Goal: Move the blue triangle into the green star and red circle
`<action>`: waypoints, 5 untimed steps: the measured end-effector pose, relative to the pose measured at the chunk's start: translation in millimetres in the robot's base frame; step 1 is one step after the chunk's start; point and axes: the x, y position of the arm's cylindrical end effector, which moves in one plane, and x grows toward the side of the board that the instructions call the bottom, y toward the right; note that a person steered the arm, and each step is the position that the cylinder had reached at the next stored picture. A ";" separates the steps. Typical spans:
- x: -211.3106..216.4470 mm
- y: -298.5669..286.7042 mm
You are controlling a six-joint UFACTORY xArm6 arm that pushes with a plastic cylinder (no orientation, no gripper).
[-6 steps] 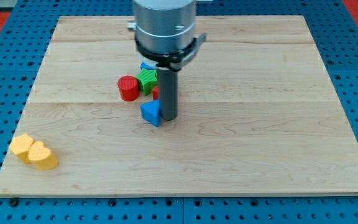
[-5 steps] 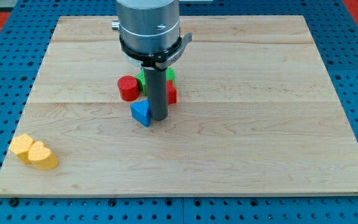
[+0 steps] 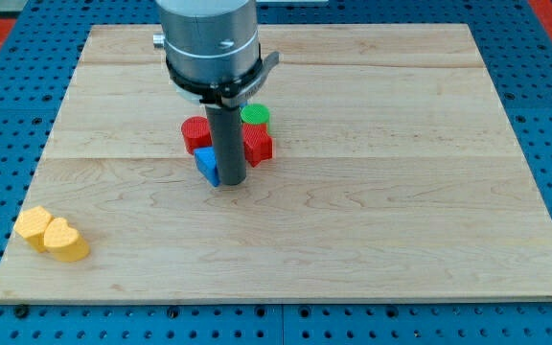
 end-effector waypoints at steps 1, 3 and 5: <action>-7.4 0.0; 32.9 -8.5; -1.8 -24.2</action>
